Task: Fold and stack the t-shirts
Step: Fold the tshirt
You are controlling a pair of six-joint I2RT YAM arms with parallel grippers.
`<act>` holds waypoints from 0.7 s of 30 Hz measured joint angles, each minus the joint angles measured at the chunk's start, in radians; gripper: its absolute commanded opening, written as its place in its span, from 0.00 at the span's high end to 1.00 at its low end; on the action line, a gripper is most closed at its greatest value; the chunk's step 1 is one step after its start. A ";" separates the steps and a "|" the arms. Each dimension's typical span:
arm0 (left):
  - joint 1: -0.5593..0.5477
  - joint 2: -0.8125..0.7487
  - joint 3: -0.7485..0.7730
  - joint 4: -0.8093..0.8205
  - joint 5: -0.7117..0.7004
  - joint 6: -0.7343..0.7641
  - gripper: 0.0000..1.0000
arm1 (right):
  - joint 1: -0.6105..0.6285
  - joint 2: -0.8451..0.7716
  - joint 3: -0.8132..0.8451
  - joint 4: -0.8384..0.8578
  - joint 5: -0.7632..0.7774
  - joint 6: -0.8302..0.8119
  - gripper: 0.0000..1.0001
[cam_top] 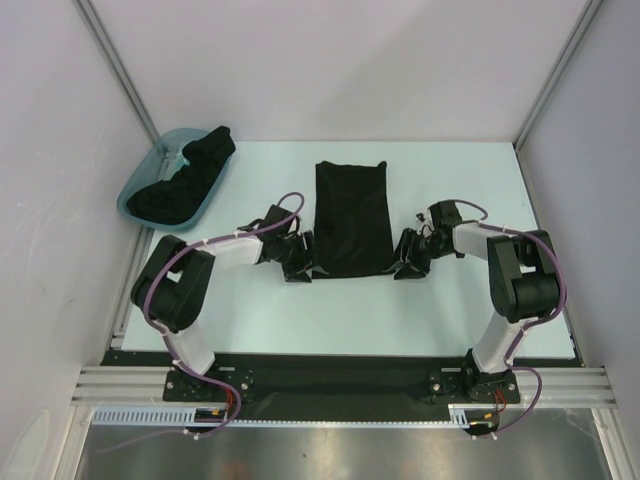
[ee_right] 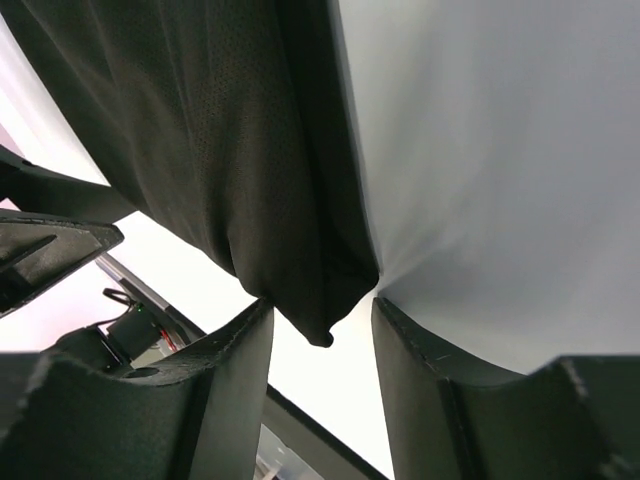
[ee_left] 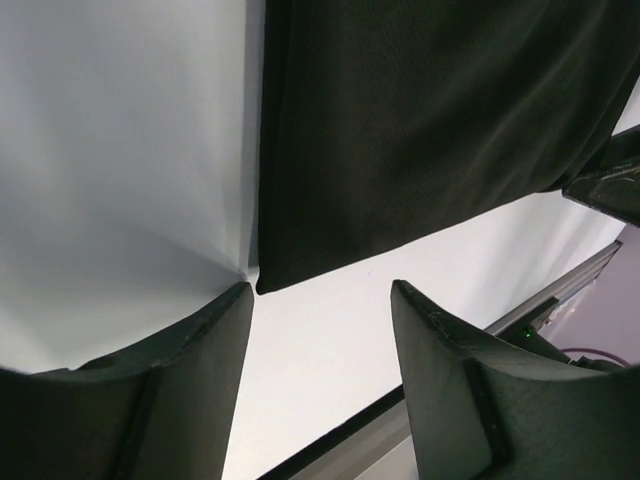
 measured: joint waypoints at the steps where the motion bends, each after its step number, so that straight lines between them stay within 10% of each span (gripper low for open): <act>1: 0.000 0.001 0.000 0.000 -0.001 -0.003 0.39 | -0.001 0.002 0.000 0.000 0.000 0.000 0.51; 6: 0.001 0.010 0.000 0.000 -0.014 -0.013 0.53 | -0.003 0.003 0.000 -0.001 0.004 -0.003 0.59; 12: 0.002 0.037 0.000 0.011 -0.029 -0.014 0.97 | -0.003 0.005 0.002 -0.003 0.007 -0.010 0.75; 16: 0.003 0.039 0.000 0.026 -0.030 -0.005 1.00 | -0.004 0.014 0.018 -0.016 0.008 -0.020 1.00; 21: 0.003 0.032 -0.002 0.029 -0.046 0.007 1.00 | -0.010 0.016 0.037 -0.058 0.027 -0.051 1.00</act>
